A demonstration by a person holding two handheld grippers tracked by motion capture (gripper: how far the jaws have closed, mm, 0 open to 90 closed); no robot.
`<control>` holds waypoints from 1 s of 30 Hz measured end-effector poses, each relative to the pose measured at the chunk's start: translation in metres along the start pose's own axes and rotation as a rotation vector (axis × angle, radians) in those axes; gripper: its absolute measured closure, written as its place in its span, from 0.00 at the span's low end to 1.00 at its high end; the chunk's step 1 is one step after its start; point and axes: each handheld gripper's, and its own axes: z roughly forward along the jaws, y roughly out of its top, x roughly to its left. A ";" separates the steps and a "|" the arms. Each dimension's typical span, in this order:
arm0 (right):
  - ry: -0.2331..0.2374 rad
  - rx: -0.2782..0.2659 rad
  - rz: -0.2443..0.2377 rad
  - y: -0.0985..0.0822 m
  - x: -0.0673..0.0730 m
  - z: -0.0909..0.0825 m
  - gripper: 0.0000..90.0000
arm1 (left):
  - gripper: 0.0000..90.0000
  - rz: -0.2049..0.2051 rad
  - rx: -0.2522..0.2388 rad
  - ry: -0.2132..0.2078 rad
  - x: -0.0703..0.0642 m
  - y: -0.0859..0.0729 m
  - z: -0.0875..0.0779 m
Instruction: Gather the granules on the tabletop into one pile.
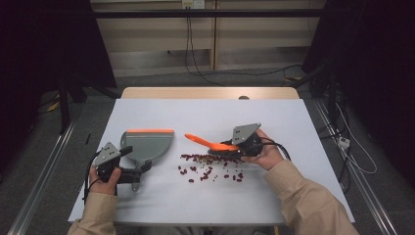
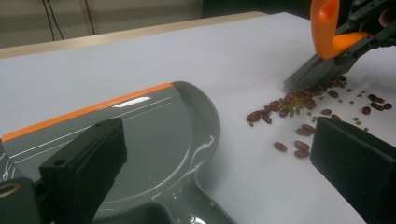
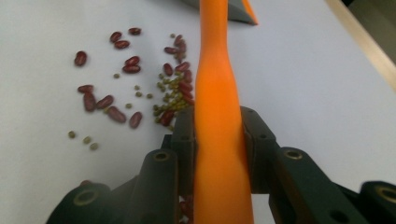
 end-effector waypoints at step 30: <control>-0.002 -0.022 0.001 0.024 0.000 0.020 0.79 | 0.04 -0.003 -0.004 0.005 0.001 0.000 -0.001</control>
